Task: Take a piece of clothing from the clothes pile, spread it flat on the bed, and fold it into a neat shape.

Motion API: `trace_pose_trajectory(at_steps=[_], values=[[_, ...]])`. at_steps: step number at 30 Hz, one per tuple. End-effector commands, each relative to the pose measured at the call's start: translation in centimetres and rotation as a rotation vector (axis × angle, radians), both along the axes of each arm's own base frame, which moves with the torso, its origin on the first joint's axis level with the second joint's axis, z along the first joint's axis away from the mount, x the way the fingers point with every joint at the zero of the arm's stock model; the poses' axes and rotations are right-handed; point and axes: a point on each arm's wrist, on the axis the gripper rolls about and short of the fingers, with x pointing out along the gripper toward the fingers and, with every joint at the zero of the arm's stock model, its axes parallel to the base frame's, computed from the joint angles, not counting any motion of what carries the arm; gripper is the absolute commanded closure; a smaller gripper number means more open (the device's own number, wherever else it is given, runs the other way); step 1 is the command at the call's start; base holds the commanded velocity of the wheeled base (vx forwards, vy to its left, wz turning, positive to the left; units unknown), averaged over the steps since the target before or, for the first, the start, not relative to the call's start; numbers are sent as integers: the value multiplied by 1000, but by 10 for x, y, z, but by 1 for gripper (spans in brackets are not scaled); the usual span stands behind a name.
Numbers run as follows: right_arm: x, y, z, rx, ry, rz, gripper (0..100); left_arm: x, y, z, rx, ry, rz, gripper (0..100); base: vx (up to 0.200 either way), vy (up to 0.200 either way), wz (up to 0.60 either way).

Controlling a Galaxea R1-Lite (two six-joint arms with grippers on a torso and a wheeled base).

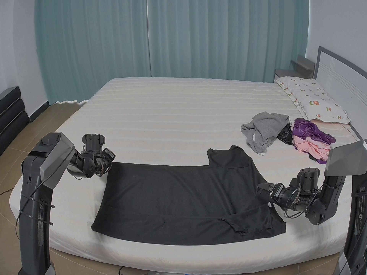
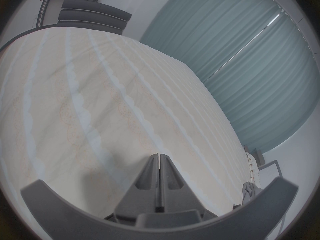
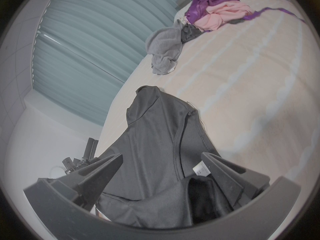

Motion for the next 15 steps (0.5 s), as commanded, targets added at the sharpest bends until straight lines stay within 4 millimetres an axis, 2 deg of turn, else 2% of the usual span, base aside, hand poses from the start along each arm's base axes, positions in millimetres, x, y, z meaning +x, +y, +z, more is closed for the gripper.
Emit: trace_pose_trajectory(at_steps=[1,7,8,9,10,11,12,14,15], values=[[12,4,4,-50,-52,3,0,0,0,2,-4,-2,3,100,0,0,0],[53,7,23,-129,-125,-15,0,-4,0,4,-15,4,9,100,0,0,0],[53,7,23,-129,-125,-15,0,-5,-1,5,-17,4,4,100,0,0,0],[70,9,25,-157,-101,1,0,-5,0,5,-18,4,5,100,0,0,0],[71,10,25,-158,-98,2,0,-5,0,5,-18,4,5,100,0,0,0],[85,16,22,-179,-81,14,0,-5,0,5,-18,4,5,100,0,0,0],[86,17,21,-180,-77,14,0,-5,-1,5,-18,4,3,100,0,0,0],[104,24,12,-212,-81,6,0,-5,-1,5,-17,5,4,100,0,0,0],[104,24,12,-212,-81,6,0,-5,-1,5,-17,5,4,100,0,0,0]])
